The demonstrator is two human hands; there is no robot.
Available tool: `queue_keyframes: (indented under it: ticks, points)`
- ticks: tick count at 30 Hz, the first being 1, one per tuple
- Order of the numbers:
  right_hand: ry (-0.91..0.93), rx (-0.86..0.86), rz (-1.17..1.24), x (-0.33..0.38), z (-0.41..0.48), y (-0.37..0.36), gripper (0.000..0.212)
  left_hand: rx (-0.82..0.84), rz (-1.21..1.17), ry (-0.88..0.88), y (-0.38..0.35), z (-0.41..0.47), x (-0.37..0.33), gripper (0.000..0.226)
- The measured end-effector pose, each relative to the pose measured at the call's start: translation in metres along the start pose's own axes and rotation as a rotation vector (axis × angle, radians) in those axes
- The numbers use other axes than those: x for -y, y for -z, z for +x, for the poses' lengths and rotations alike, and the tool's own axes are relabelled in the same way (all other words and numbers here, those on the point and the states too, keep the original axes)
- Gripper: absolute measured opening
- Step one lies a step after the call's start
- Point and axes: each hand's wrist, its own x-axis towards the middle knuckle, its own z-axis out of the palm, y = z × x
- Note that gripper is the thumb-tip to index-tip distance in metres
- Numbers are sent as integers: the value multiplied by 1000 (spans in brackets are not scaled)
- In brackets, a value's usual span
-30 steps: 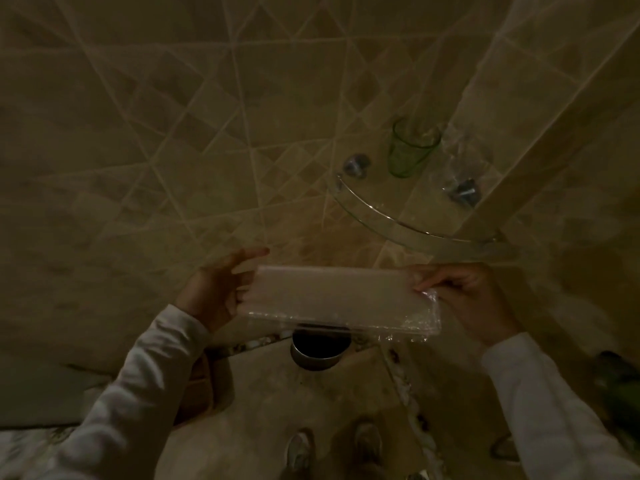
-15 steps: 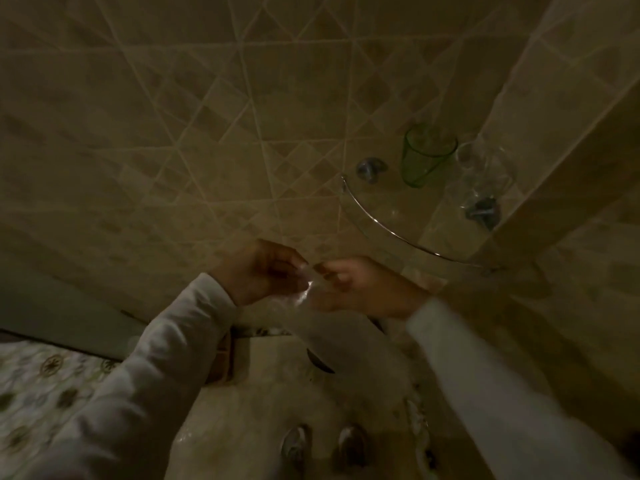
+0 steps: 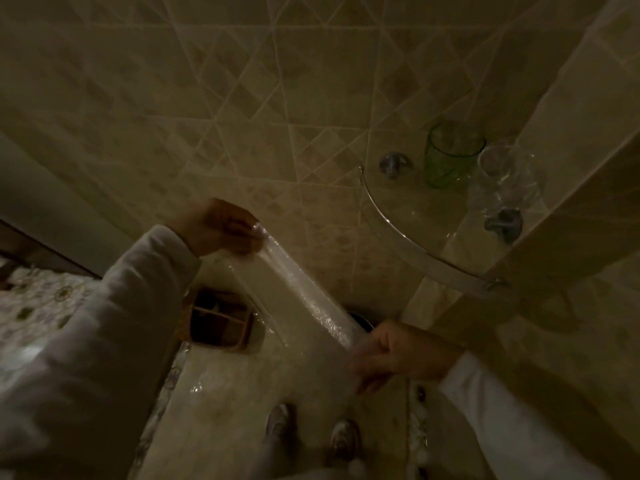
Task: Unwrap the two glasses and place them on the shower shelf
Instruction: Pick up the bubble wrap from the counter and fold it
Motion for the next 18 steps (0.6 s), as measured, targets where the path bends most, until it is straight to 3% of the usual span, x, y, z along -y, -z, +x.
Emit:
queue_keyframes:
  ticks: [2, 4, 7, 9, 11, 14, 18]
  points:
    - [-7, 45, -88, 3, 2, 6, 40, 80, 51, 10, -5, 2, -6, 24]
    - [27, -32, 2, 13, 8, 8, 54, 157, 134, 29, -9, 4, -12, 22]
    - [191, -176, 139, 36, 24, 2, 44, 118, 42, -32, -22, 7, -15, 28]
    - [282, -290, 184, 42, 34, -2, 31, -81, -168, -129, -36, 5, -13, 26]
    - [345, -416, 284, 42, 41, -2, 24, -278, -483, -86, -54, 1, 0, 39]
    - [404, -528, 400, 38, 48, 0, 22, -229, -630, 51, -86, -11, 38, 47]
    - [382, -457, 398, 34, 56, 4, 27, -177, -544, -25, -108, -18, 67, 26]
